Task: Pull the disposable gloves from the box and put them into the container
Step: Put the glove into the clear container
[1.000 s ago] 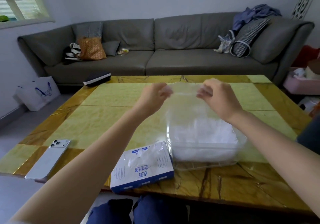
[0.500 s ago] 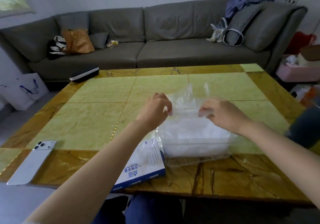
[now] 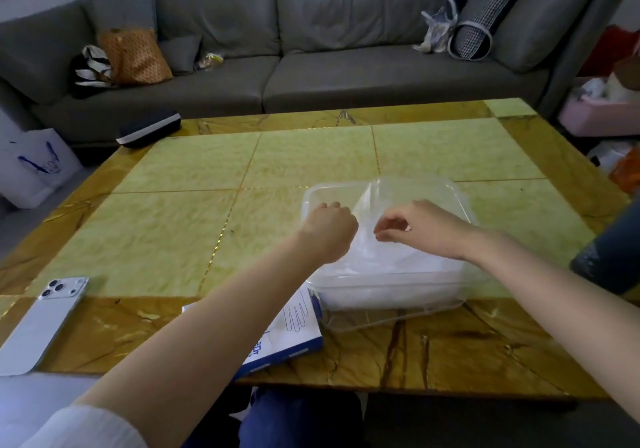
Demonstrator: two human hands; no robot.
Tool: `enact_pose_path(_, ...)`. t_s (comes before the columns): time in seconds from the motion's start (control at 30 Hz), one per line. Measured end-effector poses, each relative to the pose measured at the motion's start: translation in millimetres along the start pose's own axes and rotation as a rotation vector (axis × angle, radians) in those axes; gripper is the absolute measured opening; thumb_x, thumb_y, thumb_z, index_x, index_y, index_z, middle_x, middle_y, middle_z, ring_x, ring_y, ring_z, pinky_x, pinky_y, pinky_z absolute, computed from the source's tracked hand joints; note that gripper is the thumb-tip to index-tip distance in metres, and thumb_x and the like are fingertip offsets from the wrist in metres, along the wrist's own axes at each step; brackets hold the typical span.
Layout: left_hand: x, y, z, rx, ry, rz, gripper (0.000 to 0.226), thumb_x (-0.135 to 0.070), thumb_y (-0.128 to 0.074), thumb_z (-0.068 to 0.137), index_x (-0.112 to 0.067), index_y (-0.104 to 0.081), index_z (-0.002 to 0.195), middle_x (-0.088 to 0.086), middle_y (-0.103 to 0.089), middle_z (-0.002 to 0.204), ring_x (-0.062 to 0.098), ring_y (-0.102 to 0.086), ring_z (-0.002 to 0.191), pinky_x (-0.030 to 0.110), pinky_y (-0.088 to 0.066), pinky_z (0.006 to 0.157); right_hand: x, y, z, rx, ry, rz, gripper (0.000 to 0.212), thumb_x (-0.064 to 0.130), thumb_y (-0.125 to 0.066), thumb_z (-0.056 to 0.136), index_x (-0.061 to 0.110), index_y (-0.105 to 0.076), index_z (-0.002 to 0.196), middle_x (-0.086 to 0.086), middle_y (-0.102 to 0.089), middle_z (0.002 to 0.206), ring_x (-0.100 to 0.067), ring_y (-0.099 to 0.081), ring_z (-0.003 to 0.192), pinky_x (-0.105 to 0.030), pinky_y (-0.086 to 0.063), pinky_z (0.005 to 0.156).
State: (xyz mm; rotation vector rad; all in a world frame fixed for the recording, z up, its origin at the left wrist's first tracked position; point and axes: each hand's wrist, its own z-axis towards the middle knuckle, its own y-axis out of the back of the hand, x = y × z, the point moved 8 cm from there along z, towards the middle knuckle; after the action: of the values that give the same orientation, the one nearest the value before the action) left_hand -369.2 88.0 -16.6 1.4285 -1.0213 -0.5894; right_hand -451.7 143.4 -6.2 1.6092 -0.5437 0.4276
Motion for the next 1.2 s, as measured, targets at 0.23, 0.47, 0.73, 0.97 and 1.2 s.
enact_pose_path(0.23, -11, -54, 7, 0.385, 0.022, -0.103, 0.067, -0.039, -0.059, 0.089, -0.014, -0.029, 0.143, 0.013, -0.037, 0.139, 0.031, -0.043, 0.124, 0.04, -0.041, 0.095, -32, -46, 10, 0.353, -0.101, -0.402, 0.043, 0.021, -0.063, 0.088, 0.024, -0.052, 0.129, 0.001, -0.048, 0.131, -0.022, -0.05, 0.118, -0.032, -0.041, 0.098)
enact_pose_path(0.47, -9, -69, 14, 0.473, 0.054, -0.13, 0.077, -0.017, -0.067, 0.085, -0.017, -0.019, 0.147, 0.011, -0.033, 0.141, 0.031, -0.051, 0.116, 0.035, -0.042, 0.081, -56, -47, 15, 0.402, -0.169, -0.624, 0.06, 0.035, -0.059, 0.088, 0.036, -0.033, 0.142, 0.01, -0.026, 0.15, -0.021, -0.041, 0.131, -0.032, -0.036, 0.102)
enact_pose_path(0.73, -9, -58, 13, 0.389, -0.021, 0.112, 0.063, -0.02, -0.057, 0.09, -0.018, -0.026, 0.145, 0.006, -0.047, 0.133, 0.024, -0.056, 0.11, 0.031, -0.041, 0.087, -41, -34, 9, 0.403, -0.297, -0.704, 0.043, 0.033, -0.056, 0.092, 0.019, -0.049, 0.132, -0.002, -0.053, 0.133, -0.023, -0.056, 0.113, -0.029, -0.042, 0.086)
enact_pose_path(0.97, 16, 14, -3, -0.02, 0.073, 0.042, 0.041, -0.031, -0.048, 0.095, -0.014, -0.043, 0.132, 0.006, -0.052, 0.131, 0.025, -0.043, 0.125, 0.038, -0.026, 0.106, 42, 8, 1, -0.105, -0.099, -0.645, 0.03, 0.02, -0.044, 0.099, 0.015, -0.052, 0.127, -0.006, -0.058, 0.127, -0.028, -0.054, 0.115, -0.034, -0.042, 0.082)
enact_pose_path(1.2, 89, 14, -109, -0.416, 0.334, -0.466, 0.032, -0.018, -0.051, 0.093, -0.017, -0.05, 0.124, 0.002, -0.054, 0.125, 0.023, -0.051, 0.115, 0.037, -0.038, 0.098, 150, -35, -27, -0.484, 0.492, -0.313, 0.029, -0.008, -0.065, 0.076, 0.01, -0.066, 0.099, -0.002, -0.069, 0.089, -0.021, -0.065, 0.082, -0.021, -0.044, 0.059)
